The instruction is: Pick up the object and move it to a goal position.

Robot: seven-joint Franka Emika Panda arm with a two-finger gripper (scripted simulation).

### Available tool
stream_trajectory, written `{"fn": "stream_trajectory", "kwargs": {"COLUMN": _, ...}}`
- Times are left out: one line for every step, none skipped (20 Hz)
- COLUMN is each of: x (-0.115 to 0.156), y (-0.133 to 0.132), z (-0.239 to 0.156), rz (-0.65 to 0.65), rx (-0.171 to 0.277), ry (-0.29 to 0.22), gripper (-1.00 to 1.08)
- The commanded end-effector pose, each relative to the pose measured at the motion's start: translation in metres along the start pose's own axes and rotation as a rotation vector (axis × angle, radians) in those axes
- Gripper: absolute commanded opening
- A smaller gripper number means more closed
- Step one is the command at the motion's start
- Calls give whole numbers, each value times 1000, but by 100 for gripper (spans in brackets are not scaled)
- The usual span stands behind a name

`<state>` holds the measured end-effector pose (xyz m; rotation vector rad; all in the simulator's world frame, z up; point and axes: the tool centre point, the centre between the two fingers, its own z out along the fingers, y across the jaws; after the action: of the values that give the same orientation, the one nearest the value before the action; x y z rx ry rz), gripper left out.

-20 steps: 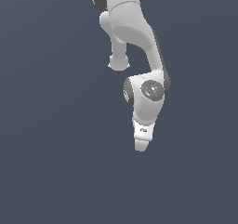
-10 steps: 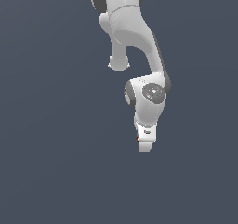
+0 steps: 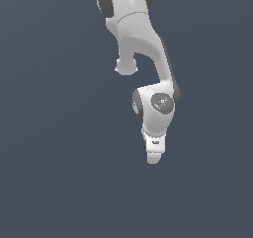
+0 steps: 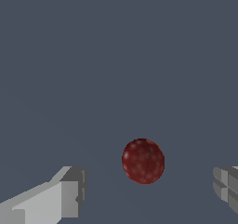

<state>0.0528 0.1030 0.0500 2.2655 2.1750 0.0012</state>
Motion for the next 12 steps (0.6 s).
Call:
{"fn": "stream_trajectory", "kwargs": {"x": 0, "y": -1, "z": 14, "rz": -2, "rx": 1, "ry": 0, "gripper": 100}}
{"fn": "stream_trajectory", "kwargs": {"x": 0, "y": -1, "z": 20, "rz": -2, "rx": 1, "ry": 0, "gripper": 100}}
{"fn": "stream_trajectory", "kwargs": {"x": 0, "y": -1, "z": 24, "rz": -3, "rx": 1, "ry": 0, "gripper": 100}}
{"fn": "stream_trajectory", "kwargs": {"x": 0, "y": -1, "z": 28, "rz": -3, "rx": 1, "ry": 0, "gripper": 100}}
{"fn": "stream_trajectory", "kwargs": {"x": 0, "y": -1, "z": 30, "rz": -3, "rx": 1, "ry": 0, "gripper": 100}}
{"fn": "stream_trajectory", "kwargs": {"x": 0, "y": -1, "z": 32, "rz": -3, "rx": 1, "ry": 0, "gripper": 100}}
{"fn": "stream_trajectory", "kwargs": {"x": 0, "y": -1, "z": 33, "rz": -3, "rx": 1, "ry": 0, "gripper": 100}}
{"fn": "stream_trajectory", "kwargs": {"x": 0, "y": 0, "z": 33, "rz": -3, "rx": 1, "ry": 0, "gripper": 100}}
{"fn": "stream_trajectory", "kwargs": {"x": 0, "y": 0, "z": 33, "rz": -3, "rx": 1, "ry": 0, "gripper": 100}}
{"fn": "stream_trajectory", "kwargs": {"x": 0, "y": 0, "z": 33, "rz": -3, "rx": 1, "ry": 0, "gripper": -100}}
{"fn": "stream_trajectory", "kwargs": {"x": 0, "y": 0, "z": 33, "rz": -3, "rx": 1, "ry": 0, "gripper": -100}}
{"fn": "stream_trajectory", "kwargs": {"x": 0, "y": 0, "z": 33, "rz": -3, "rx": 1, "ry": 0, "gripper": -100}}
